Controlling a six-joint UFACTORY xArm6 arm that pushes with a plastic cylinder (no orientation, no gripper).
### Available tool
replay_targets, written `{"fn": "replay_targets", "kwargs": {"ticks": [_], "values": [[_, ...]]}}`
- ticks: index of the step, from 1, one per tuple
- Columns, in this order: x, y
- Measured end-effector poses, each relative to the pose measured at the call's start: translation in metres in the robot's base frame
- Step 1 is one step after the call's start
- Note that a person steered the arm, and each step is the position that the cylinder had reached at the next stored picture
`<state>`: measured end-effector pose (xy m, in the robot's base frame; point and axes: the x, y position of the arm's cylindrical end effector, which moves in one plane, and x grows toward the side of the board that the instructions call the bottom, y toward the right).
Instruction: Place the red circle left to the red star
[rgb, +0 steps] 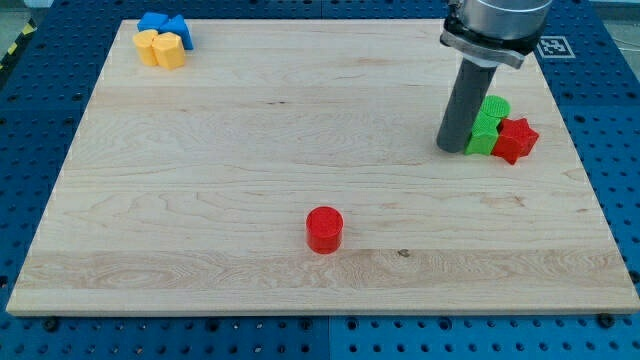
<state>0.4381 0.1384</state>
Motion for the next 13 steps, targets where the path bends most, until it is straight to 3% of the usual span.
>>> {"fn": "replay_targets", "kwargs": {"ticks": [1, 3, 4, 5, 6, 9, 11, 12, 13], "values": [[0.039, -0.040], [0.058, -0.184], [0.090, -0.232], [0.138, -0.230], [0.146, -0.206], [0.111, -0.165], [0.110, -0.091], [0.120, -0.083], [0.161, -0.068]]}}
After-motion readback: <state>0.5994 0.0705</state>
